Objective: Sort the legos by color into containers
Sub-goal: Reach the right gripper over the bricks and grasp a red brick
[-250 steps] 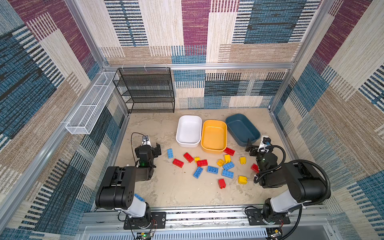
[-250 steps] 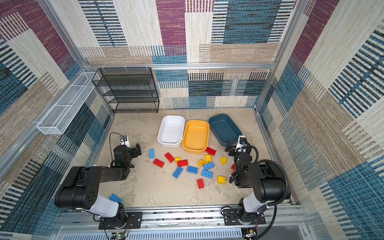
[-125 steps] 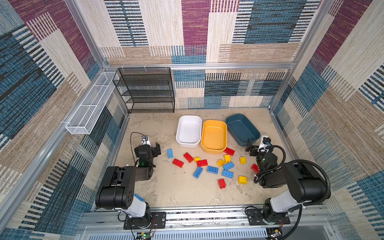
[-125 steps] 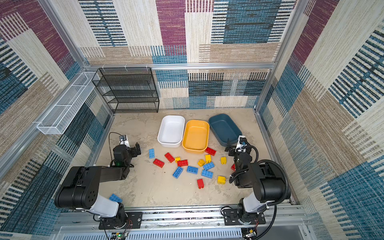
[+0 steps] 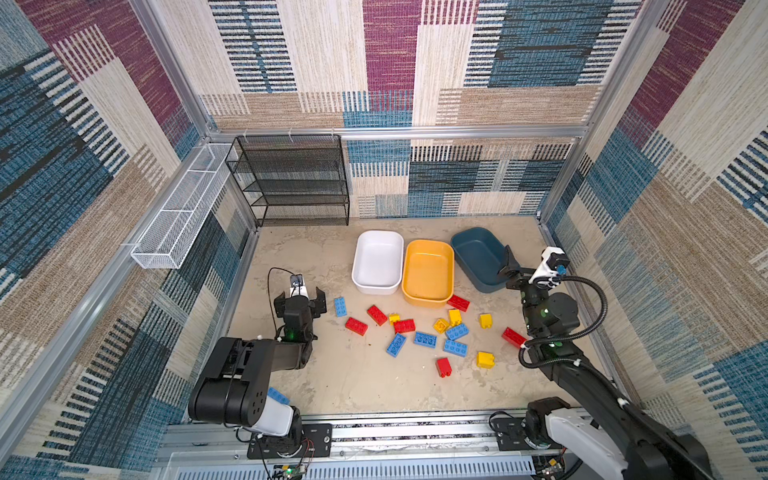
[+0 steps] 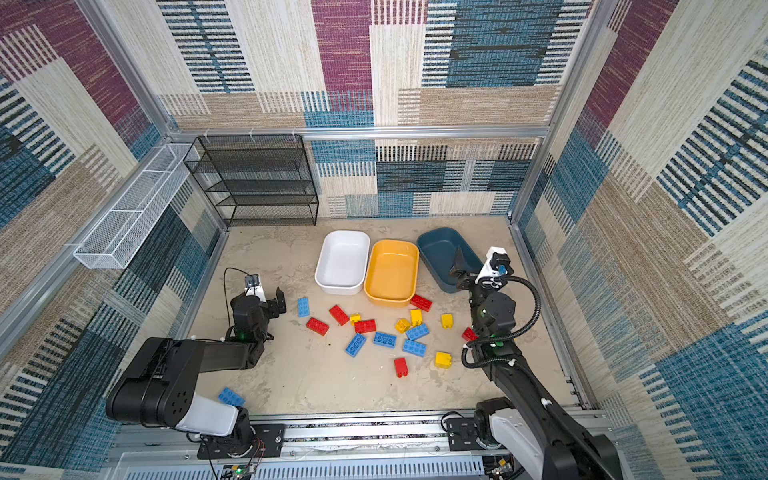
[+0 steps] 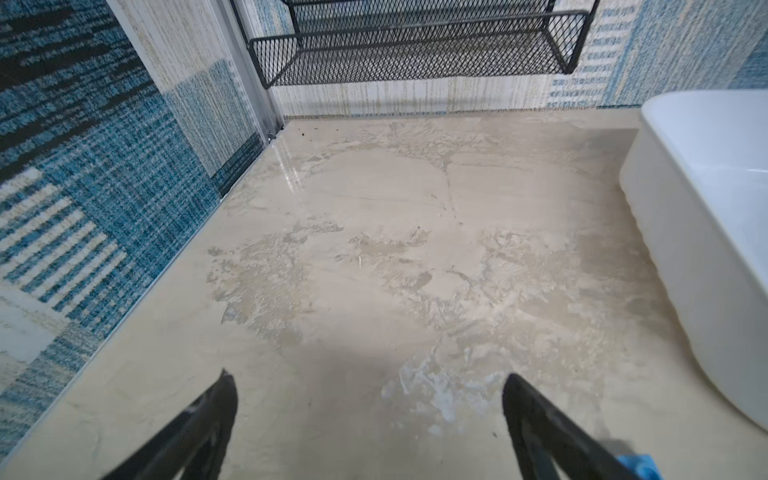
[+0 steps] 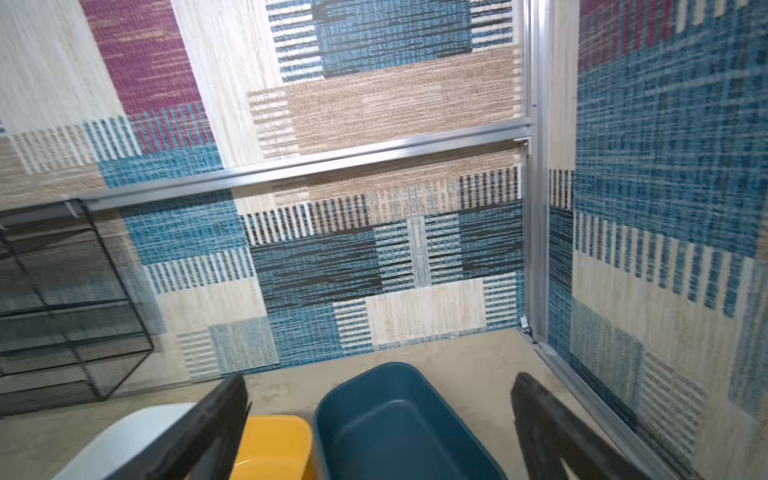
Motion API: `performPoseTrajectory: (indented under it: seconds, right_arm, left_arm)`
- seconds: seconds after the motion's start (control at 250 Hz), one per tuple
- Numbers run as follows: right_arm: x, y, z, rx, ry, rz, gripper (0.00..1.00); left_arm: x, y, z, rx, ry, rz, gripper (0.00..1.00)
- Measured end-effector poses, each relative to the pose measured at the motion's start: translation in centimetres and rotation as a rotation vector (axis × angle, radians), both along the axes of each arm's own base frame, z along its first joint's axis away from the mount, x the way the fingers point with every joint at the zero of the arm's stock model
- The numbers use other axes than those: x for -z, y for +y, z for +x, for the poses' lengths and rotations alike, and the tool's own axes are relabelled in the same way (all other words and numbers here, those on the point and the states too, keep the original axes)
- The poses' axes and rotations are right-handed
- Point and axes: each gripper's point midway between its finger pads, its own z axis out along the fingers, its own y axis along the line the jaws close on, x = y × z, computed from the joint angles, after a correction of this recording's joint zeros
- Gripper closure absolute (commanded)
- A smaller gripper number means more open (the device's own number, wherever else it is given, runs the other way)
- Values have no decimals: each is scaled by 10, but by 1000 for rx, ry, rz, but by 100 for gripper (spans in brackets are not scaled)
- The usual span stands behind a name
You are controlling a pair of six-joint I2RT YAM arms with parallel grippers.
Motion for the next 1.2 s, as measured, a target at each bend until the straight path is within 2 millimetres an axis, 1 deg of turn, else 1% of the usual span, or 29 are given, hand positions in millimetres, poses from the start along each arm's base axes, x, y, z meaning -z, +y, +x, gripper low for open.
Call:
performPoseTrajectory:
  seconds: [0.056,0.092,0.132,0.148,0.168,0.192,0.232,0.236,0.292,0.316,0.336,0.384,0.46,0.484,0.548,0.612,0.688,0.764,0.82,0.888,0.94,1.072,1.156,1.2]
  right_arm:
    - [-10,13,-4,-62,30,17,0]
    - [-12,23,-6,-102,61,25,0]
    - [-10,35,-7,-148,101,24,0]
    - [-9,42,-8,-171,123,24,0]
    - [-6,49,-8,-196,151,22,0]
    - [0,58,-8,-225,190,19,0]
    - [10,74,-9,-270,257,3,0]
    - [11,75,-9,-274,264,1,0]
    - [28,100,-11,-330,367,-23,0]
    - [37,114,-14,-368,414,-45,0]
    - [43,122,-17,-389,444,-60,0]
    - [60,148,-31,-458,523,-110,0]
    - [80,181,-50,-537,608,-175,0]
    - [87,191,-57,-564,635,-198,0]
    - [105,216,-75,-629,693,-254,3]
    - [123,236,-89,-684,745,-309,9]
    - [141,256,-98,-735,797,-357,16]
    - [159,273,-101,-766,849,-391,28]
    - [170,284,-101,-786,881,-414,34]
    - [182,295,-97,-795,909,-446,36]
    - [188,305,-93,-805,925,-463,37]
    - [194,328,-78,-814,928,-501,37]
    - [199,341,-64,-811,930,-524,43]
    - [201,347,-57,-811,933,-532,47]
  left_arm:
    - [-9,-4,3,17,2,9,0]
    - [-23,-7,8,23,2,24,1]
    - [-46,-17,15,55,-20,20,0]
    - [-60,-20,19,63,-37,16,0]
    - [-72,-24,21,70,-51,14,0]
    - [-89,-28,23,80,-70,8,0]
    - [-108,-31,21,85,-87,-4,1]
    - [-112,-31,21,85,-89,-9,0]
    - [-131,-34,13,80,-83,-48,0]
    - [-138,-35,9,80,-76,-60,1]
    - [-145,-37,5,81,-65,-75,0]
    - [-162,-39,-5,83,-49,-109,0]
    - [-189,-45,-24,106,-29,-179,0]
    - [-197,-46,-31,111,-20,-200,2]
    - [-208,-48,-52,127,9,-242,4]
    - [-208,-52,-76,162,48,-283,5]
    - [-198,-56,-103,199,92,-325,5]
    - [-181,-58,-127,222,137,-367,5]
    - [-167,-59,-137,222,164,-390,4]
    - [-151,-60,-146,224,203,-406,2]
    - [-144,-61,-151,227,227,-422,1]
    - [-136,-61,-152,219,268,-421,1]
    - [-132,-60,-152,206,292,-411,1]
    - [-130,-59,-152,199,297,-405,1]
